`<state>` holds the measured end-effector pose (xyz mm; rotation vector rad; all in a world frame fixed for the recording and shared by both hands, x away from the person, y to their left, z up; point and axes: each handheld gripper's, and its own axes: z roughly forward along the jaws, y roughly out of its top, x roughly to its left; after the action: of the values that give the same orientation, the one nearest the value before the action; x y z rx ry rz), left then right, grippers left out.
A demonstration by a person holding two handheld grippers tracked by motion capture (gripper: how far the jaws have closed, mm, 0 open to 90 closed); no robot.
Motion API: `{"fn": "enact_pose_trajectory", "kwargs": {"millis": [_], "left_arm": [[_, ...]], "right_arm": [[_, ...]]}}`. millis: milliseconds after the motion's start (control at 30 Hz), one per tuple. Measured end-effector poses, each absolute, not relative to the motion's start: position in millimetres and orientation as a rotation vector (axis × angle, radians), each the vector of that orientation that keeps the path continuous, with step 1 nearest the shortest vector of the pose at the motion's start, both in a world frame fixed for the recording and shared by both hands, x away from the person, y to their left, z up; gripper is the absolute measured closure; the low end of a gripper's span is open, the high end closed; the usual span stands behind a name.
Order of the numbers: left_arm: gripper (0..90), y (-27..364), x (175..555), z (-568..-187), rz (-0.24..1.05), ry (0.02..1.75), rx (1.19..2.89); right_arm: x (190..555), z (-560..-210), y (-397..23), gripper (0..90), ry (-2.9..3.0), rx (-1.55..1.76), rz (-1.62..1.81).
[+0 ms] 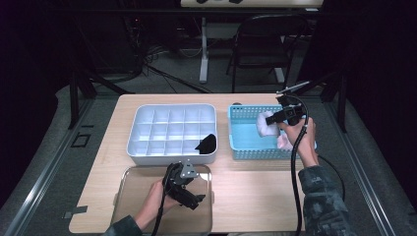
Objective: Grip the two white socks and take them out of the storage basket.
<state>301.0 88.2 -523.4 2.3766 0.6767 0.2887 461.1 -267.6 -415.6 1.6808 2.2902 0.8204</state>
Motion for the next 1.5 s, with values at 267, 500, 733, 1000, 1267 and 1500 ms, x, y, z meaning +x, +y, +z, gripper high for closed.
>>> {"fn": "enact_pose_trajectory", "kwargs": {"millis": [267,500,733,1000,1267,1500], "left_arm": [[0.1,89,301,-523,0.304,0.678,2.369],[0.1,90,302,-522,0.313,0.687,2.36],[0.1,90,303,-522,0.319,0.697,2.352],[0.1,90,303,-522,0.329,0.704,2.345],[0.1,92,305,-522,0.349,0.714,2.339],[0.1,90,305,-522,0.351,0.714,2.338]], "right_arm": [[445,-399,-265,71.4,2.295,1.627,0.887],[425,-386,-262,71.3,2.318,1.553,0.944],[398,-383,-252,71.3,2.371,1.472,0.987],[369,-394,-243,71.2,2.438,1.389,1.062],[347,-418,-230,71.1,2.535,1.348,1.101],[334,-436,-220,71.1,2.618,1.314,1.151]]}}
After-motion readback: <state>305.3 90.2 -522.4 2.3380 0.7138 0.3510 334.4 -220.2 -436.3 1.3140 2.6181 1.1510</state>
